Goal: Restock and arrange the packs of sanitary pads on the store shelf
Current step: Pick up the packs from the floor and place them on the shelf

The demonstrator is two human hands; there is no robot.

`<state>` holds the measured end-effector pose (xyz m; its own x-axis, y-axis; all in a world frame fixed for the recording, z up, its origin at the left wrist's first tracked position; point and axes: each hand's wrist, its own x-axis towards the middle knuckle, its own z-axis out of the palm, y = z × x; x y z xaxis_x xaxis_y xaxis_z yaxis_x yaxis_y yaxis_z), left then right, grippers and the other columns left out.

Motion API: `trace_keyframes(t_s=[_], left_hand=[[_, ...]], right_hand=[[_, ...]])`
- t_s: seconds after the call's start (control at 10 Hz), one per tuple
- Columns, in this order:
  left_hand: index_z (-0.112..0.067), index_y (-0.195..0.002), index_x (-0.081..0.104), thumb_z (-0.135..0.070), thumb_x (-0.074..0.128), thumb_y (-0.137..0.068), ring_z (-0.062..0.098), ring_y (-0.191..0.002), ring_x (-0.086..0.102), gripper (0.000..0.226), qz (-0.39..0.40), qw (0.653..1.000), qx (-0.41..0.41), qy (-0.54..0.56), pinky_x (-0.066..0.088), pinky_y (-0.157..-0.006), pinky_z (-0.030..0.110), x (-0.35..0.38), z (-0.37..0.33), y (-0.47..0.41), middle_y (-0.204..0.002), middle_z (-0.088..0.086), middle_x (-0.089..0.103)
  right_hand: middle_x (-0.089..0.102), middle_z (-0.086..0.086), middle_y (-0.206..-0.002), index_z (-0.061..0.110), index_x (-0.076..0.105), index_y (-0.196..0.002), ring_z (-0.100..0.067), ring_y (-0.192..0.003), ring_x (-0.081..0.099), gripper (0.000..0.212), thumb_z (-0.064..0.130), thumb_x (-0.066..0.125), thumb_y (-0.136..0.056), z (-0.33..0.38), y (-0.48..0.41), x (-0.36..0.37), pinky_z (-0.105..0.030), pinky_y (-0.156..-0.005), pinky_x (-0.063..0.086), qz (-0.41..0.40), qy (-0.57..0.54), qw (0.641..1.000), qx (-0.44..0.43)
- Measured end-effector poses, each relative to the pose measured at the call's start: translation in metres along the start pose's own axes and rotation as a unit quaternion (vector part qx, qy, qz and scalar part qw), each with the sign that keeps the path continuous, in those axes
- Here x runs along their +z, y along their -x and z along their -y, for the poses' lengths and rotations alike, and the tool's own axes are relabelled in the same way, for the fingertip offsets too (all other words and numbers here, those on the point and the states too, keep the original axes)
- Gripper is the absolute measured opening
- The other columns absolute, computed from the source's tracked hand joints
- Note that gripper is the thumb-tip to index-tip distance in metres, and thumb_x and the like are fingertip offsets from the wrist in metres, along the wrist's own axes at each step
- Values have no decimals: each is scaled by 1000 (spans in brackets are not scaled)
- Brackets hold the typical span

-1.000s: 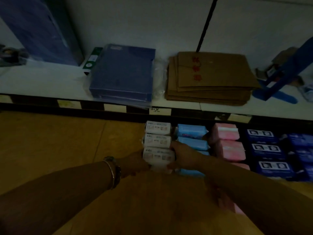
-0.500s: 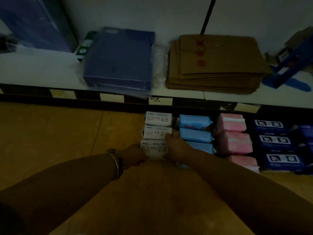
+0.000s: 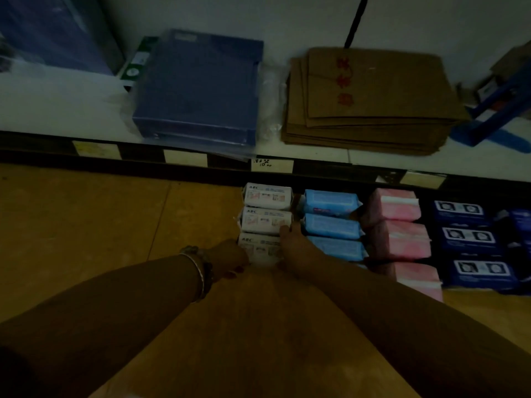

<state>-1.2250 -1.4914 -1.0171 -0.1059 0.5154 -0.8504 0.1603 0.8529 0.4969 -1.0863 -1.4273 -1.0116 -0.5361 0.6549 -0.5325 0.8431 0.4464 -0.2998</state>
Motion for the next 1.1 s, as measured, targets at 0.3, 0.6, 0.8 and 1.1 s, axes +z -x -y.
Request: trace_keyframes(t_s=[0.3,0.6,0.8,1.1], left_hand=[[2,-125,44,-2,43,-96,30,-102,52,29,-34,999,-1,-14,43,-89,37,-4,-9,15,-125,21,49],[-20,-68,34,-2,44,-94,13,-67,46,33,-121,991,50,25,45,-81,35,-11,-26,55,-75,1,45],[-13,-70,44,-3,47,-94,16,-71,51,26,-126,983,75,112,46,-77,34,-20,-35,76,-79,5,51],[-15,-76,56,-8,53,-92,12,-73,56,18,-156,972,138,108,49,-63,22,-36,-65,78,-78,2,60]], right_hand=[[15,-25,-147,-1,19,-141,-33,-129,37,64,15,56,-92,2,0,-9,-34,-105,33,9,0,1000,7],[40,-21,-136,-1,37,-133,-31,-127,38,48,15,55,-91,1,16,-36,-28,-100,31,-7,-10,1000,-27],[53,-20,-125,-1,52,-121,-28,-115,51,35,19,56,-92,2,34,-67,-23,-82,38,-56,-40,997,-27],[62,-15,-95,0,62,-98,-25,-89,62,16,13,59,-90,10,23,-96,-37,-84,54,-118,-326,938,-23]])
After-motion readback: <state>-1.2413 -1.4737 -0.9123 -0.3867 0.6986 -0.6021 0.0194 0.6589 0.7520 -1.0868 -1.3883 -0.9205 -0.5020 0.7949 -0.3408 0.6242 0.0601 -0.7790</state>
